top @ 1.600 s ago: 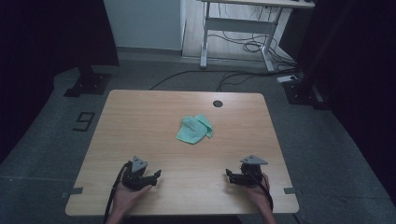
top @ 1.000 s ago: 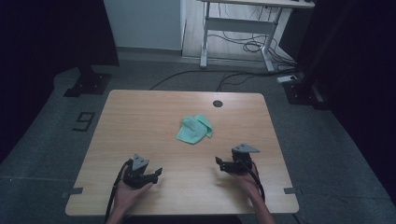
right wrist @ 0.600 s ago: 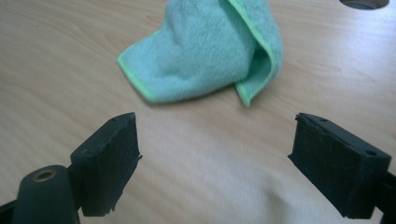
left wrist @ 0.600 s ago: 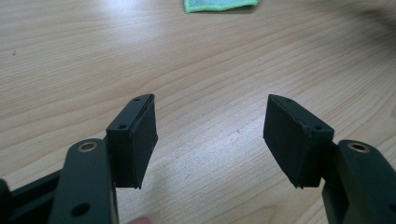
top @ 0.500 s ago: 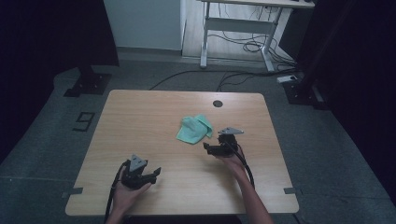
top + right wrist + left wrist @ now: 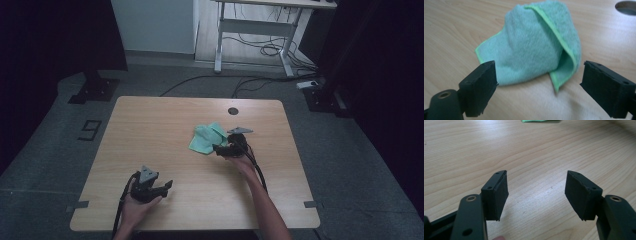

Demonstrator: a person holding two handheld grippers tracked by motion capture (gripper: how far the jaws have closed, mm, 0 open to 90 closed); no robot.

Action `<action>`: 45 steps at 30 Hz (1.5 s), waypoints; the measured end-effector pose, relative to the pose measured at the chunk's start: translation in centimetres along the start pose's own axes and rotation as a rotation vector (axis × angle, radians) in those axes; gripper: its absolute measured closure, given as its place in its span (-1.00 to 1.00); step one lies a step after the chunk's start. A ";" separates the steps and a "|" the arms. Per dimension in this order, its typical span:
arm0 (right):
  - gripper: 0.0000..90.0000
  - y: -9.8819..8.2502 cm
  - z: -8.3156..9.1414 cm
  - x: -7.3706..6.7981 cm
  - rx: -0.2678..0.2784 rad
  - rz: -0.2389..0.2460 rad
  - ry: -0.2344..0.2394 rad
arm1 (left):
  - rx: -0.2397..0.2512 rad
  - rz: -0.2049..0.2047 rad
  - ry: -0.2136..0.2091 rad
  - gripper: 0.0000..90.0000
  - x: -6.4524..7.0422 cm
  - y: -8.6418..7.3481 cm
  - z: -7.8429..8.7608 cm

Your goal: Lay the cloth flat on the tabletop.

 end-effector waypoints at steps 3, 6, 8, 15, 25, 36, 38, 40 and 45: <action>-0.74 0.3 -0.4 0.0 -0.002 0.008 -0.001 | -0.001 0.000 -0.004 -0.22 0.0 0.0 0.0; -0.77 0.8 -1.4 0.3 -0.007 0.005 0.005 | -0.001 0.004 -0.002 -0.22 0.0 0.0 0.1; -0.78 1.1 -1.9 0.2 -0.003 0.004 0.012 | -0.001 0.007 0.001 -0.22 -0.1 -0.1 0.1; -0.85 1.9 -3.5 0.0 -0.014 0.010 0.020 | -0.002 0.017 0.013 -0.21 -0.5 -0.2 0.4; -0.87 1.1 -6.1 1.0 -0.081 -0.001 -0.006 | 0.001 0.016 0.023 -0.21 -0.8 -0.3 0.7; 0.24 0.6 -6.4 1.1 -0.088 -0.044 0.022 | -0.007 0.000 0.009 -0.22 -0.4 -0.6 0.4; 0.38 0.6 -5.9 1.2 -0.087 -0.074 0.049 | -0.005 0.001 0.016 -0.22 -0.5 -0.6 0.4; 0.45 0.6 -5.3 1.3 -0.073 -0.075 0.067 | -0.001 0.005 0.019 -0.21 -0.6 -0.5 0.5; 0.51 1.0 -3.3 1.0 -0.037 -0.048 0.091 | 0.003 0.010 0.022 -0.21 -0.8 -0.4 0.6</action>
Point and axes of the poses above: each handheld gripper's, and its own axes: z roughly backward along the jaws, y roughly out of its top, x roughly to its right, the point moved 10 cm from there along -z, roughly forward along the jaws, and after that the axes turned 12 degrees about x, right-handed, at the moved point
